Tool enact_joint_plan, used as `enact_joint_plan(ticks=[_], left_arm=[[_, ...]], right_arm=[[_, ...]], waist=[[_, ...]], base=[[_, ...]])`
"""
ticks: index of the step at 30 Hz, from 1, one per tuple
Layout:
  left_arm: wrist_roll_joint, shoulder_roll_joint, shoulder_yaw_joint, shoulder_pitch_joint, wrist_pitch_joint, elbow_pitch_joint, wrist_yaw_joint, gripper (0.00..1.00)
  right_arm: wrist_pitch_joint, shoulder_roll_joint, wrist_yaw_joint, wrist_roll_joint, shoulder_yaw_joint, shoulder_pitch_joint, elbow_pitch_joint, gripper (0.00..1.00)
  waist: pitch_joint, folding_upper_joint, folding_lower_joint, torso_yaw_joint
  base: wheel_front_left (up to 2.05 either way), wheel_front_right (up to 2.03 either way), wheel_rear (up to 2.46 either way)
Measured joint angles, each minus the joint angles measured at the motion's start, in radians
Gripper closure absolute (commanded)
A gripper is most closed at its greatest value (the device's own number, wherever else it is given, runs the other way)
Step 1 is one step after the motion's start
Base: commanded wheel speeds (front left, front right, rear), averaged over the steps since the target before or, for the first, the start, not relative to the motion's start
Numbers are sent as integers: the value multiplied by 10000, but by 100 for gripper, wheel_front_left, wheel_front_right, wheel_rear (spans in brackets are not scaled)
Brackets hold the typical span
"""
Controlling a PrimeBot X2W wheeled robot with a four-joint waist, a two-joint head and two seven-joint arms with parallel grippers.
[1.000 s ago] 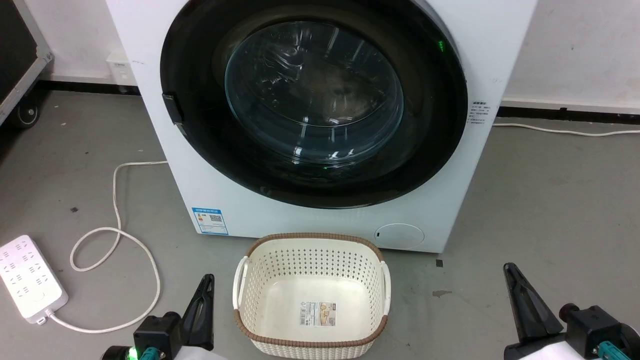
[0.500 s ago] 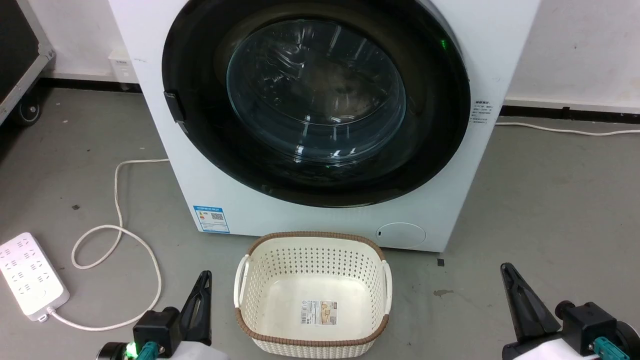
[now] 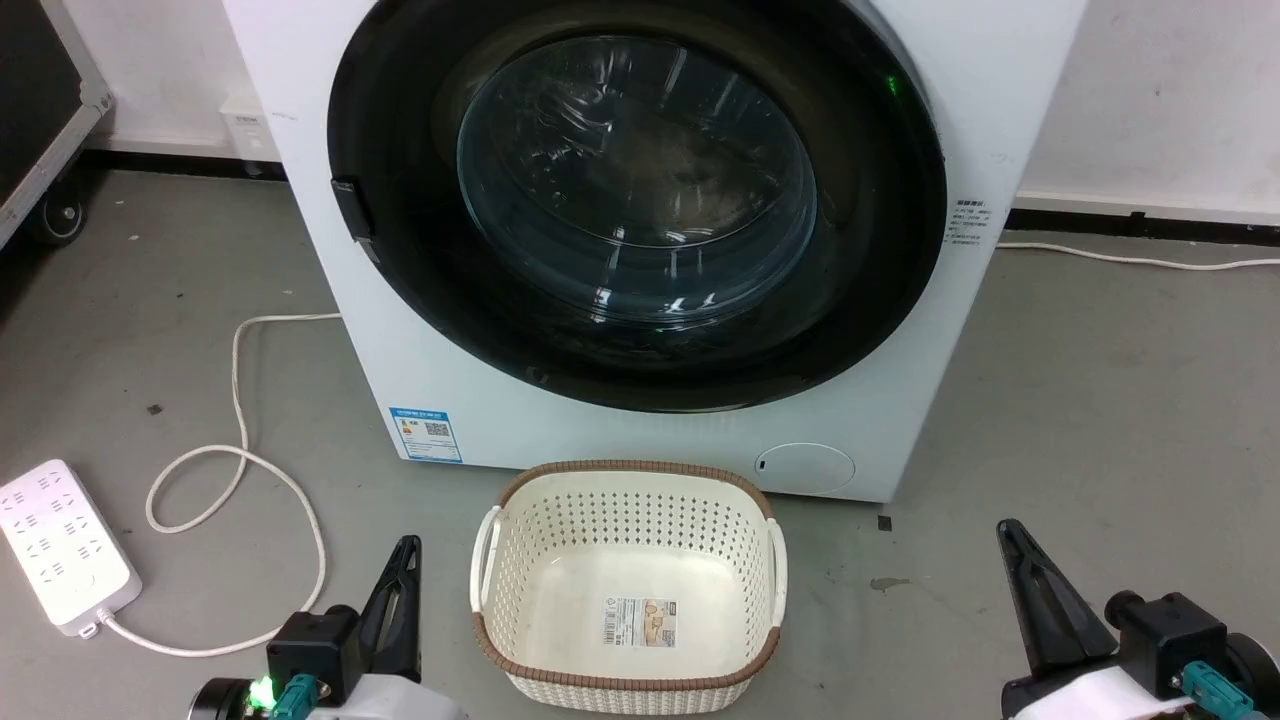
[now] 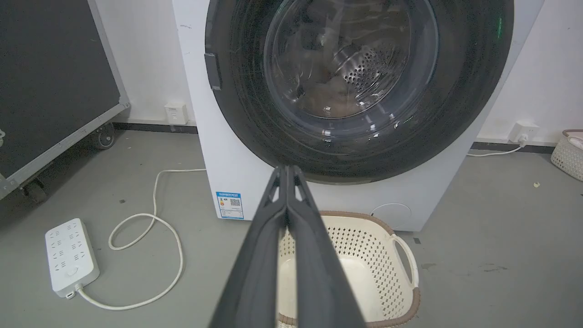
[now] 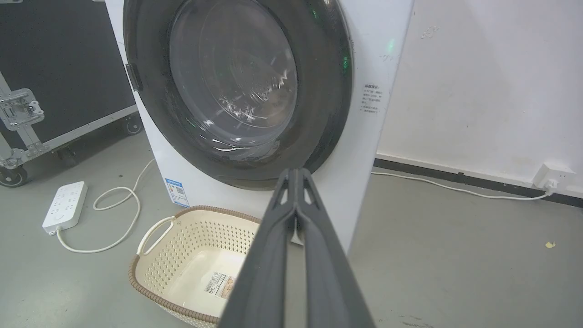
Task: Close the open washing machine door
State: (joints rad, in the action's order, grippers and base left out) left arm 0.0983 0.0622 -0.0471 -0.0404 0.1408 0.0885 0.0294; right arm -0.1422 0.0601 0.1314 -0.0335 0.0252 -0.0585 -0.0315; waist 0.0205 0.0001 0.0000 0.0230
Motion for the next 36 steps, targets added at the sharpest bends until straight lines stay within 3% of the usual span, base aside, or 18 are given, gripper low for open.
enact_joint_plan(ticks=[36], left_arm=[[-468, -67, 247, 154, -715, -430, -100, 100]], right_arm=[[723, -17, 0, 167, -130, 243, 121, 100]], waist=[[-108, 0, 1, -121]], base=[[0, 0, 0]])
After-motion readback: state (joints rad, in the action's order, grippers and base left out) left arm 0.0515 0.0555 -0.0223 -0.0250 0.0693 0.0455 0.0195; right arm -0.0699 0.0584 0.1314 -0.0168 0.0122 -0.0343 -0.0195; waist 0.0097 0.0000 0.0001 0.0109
